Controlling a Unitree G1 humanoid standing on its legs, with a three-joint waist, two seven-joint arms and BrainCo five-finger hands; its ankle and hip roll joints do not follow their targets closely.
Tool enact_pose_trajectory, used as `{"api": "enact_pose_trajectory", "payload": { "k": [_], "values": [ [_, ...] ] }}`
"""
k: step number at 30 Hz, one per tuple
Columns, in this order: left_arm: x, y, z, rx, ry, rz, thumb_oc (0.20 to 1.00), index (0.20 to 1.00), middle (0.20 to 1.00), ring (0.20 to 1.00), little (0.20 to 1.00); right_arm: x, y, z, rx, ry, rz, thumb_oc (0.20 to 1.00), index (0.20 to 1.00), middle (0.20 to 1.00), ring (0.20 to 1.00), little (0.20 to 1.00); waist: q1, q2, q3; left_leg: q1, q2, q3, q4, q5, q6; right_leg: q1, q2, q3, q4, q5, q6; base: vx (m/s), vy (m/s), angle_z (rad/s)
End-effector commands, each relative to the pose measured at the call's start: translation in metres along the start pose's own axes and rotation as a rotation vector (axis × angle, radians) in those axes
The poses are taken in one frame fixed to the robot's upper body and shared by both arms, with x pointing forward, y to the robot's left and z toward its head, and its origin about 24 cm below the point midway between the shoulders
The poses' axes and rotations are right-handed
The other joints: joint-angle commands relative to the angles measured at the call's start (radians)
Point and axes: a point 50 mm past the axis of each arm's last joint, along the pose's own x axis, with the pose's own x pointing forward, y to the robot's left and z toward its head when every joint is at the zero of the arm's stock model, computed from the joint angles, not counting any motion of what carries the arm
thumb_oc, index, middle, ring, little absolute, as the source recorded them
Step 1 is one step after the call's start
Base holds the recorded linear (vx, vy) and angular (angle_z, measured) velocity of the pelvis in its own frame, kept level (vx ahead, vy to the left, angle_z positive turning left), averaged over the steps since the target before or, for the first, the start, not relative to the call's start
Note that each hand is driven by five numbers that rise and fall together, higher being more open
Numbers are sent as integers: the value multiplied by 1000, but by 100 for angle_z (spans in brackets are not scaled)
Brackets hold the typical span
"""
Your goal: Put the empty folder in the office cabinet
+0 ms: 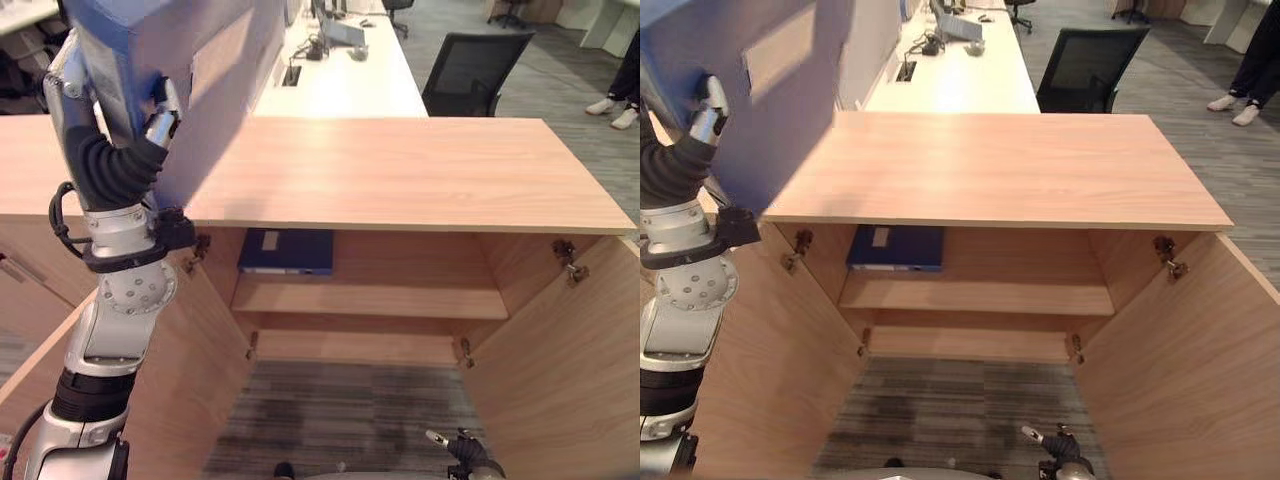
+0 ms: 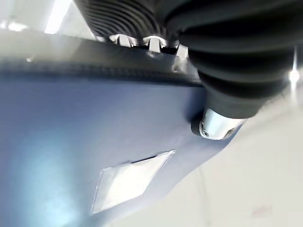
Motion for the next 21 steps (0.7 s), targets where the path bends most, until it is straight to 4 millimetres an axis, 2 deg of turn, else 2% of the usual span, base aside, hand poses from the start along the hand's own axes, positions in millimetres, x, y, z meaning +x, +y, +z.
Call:
{"api": "enact_pose_trajectory", "payload": {
  "k": [1, 3, 7, 8, 10, 12, 16, 21],
  "values": [
    [14, 15, 8, -255, -34, 51, 200, 200, 200, 200, 200, 3, -1, 14, -7, -35, 18, 1000, 1000, 1000, 1000, 1000, 12, -30, 7, 23, -26, 34, 2, -39, -26, -30, -33, 25, 80, -39, 99, 0, 0, 0],
    [13, 15, 8, -305, -20, 39, 200, 200, 200, 200, 200, 3, -2, 14, -13, -33, 17, 1000, 1000, 1000, 1000, 1000, 13, -28, 7, 26, -26, 31, 2, -39, -26, -26, -33, 24, 78, -40, 98, 0, 0, 0],
    [8, 10, 6, -542, 31, -49, 200, 200, 200, 200, 200, 4, -3, 15, -30, -27, 36, 1000, 1000, 1000, 1000, 1000, 21, -26, 3, 32, -26, 23, 3, -41, -26, -17, -31, 20, 75, -42, 98, 0, 0, 0],
    [8, 10, 6, -542, 31, -49, 200, 200, 200, 200, 200, 4, -3, 15, -30, -27, 36, 1000, 1000, 1000, 1000, 1000, 21, -26, 3, 32, -26, 23, 3, -41, -26, -16, -31, 20, 75, -42, 98, 0, 0, 0],
    [4, 3, 0, -687, 91, -116, 200, 200, 200, 200, 200, 4, -1, 16, -48, -28, 58, 1000, 1000, 1000, 1000, 1000, 24, -24, 2, 34, -26, 22, 3, -41, -25, -15, -29, 20, 74, -42, 98, 0, 0, 0],
    [1, 0, -4, -753, 131, -163, 200, 200, 200, 200, 200, 4, -1, 17, -59, -29, 67, 1000, 1000, 1000, 1000, 1000, 27, -22, 3, 35, -26, 22, 3, -41, -24, -14, -27, 20, 73, -41, 97, -9, 5, 2],
    [-3, -3, -7, -827, 182, -256, 200, 200, 200, 200, 200, 4, 2, 17, -72, -26, 89, 1000, 1000, 1000, 1000, 1000, 31, -21, 3, 35, -26, 21, 3, -39, -22, -13, -24, 19, 70, -38, 97, -15, 9, 3],
    [-7, -5, -9, -898, 289, -477, 200, 200, 200, 200, 200, 5, 3, 19, -70, -30, 122, 1000, 1000, 1000, 1000, 1000, 35, -15, 2, 36, -26, 24, 2, -37, -19, -13, -20, 22, 67, -34, 100, -3, 4, 1]
  ]
}}
